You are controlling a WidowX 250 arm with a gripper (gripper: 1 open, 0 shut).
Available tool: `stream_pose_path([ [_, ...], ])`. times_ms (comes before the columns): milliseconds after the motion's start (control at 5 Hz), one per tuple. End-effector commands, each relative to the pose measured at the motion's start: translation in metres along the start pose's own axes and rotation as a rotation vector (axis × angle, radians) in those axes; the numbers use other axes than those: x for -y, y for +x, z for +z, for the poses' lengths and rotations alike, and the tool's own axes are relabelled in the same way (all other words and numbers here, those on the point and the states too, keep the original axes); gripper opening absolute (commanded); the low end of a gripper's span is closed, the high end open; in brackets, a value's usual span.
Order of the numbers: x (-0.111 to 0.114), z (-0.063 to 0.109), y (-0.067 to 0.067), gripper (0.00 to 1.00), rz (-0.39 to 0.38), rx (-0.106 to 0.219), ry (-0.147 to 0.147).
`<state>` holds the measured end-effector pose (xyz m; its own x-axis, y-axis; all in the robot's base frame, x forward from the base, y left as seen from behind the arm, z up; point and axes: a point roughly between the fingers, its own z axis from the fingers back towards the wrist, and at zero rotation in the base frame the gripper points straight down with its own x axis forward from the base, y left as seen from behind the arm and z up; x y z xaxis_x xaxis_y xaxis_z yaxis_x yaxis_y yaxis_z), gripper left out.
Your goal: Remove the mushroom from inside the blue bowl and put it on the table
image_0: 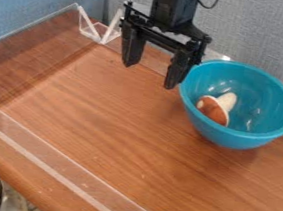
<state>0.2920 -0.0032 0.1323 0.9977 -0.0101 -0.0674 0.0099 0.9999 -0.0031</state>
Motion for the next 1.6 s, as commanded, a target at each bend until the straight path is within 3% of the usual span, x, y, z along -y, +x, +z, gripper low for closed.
stream_pose_path([
  [0, 0.015, -0.003, 0.010, 1.00, -0.057, 0.006, -0.001],
  [400, 0.081, -0.017, 0.046, 1.00, -0.277, 0.036, -0.004],
  [600, 0.100, -0.033, 0.060, 1.00, -0.300, 0.037, -0.002],
  [800, 0.100, -0.038, 0.062, 0.00, -0.300, 0.032, 0.002],
  [1400, 0.080, -0.039, 0.076, 0.00, -0.268, 0.035, 0.025],
])
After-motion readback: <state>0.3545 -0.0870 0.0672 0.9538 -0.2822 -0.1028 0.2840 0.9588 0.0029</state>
